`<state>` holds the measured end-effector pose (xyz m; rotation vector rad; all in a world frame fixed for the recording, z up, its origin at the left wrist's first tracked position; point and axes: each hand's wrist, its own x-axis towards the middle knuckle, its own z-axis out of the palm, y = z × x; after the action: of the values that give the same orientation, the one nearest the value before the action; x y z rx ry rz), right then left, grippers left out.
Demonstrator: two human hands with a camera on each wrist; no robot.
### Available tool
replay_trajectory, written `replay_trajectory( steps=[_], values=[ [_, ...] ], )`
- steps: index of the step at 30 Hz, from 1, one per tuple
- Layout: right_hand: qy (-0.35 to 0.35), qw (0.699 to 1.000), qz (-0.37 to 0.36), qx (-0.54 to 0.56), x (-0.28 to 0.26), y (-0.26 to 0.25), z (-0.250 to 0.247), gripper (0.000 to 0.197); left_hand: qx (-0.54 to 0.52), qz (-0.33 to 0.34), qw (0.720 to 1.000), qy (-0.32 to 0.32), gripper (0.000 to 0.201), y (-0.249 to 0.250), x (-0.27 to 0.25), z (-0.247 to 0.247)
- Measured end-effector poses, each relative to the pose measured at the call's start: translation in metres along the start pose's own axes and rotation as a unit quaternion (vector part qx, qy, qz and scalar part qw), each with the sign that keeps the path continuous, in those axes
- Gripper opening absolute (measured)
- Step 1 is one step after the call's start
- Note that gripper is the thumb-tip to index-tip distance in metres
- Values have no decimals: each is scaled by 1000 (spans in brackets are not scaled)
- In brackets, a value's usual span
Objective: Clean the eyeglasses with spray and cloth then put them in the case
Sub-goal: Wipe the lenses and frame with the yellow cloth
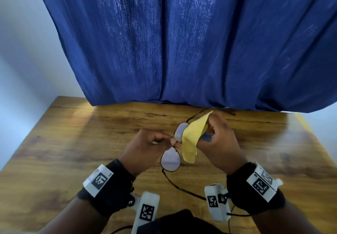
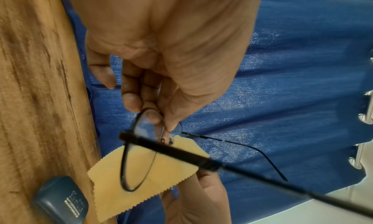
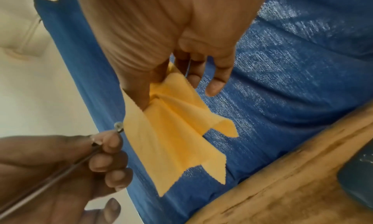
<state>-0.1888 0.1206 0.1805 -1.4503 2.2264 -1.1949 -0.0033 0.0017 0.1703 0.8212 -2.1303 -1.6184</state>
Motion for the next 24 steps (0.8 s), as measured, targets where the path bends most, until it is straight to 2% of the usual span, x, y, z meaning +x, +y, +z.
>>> replay_trajectory(
  steps=[3,7,10,12,14,17,20,22,24],
  values=[
    [-25,993,106,56,3,-6,-5,29,15,11,1000,8,21,0,1,-1],
    [-80,975,168,119,3,1,-4,8,23,19,999,20,21,2,2,-1],
    [-104,970,172,139,4,7,-5,3,57,26,997,43,19,0,4,2],
    [-111,970,170,135,3,9,-7,9,79,24,995,52,19,0,5,6],
    [-103,968,177,144,2,12,-8,5,99,24,994,36,19,1,6,10],
    [-78,972,172,138,2,15,-10,11,131,27,991,22,19,4,8,12],
    [-91,979,137,122,2,10,-15,2,134,30,990,41,20,7,11,13],
    [-103,974,141,144,3,7,-18,1,142,33,989,36,20,9,10,14],
    [-90,971,156,157,6,10,-20,12,147,41,988,31,20,12,9,16]
  ],
)
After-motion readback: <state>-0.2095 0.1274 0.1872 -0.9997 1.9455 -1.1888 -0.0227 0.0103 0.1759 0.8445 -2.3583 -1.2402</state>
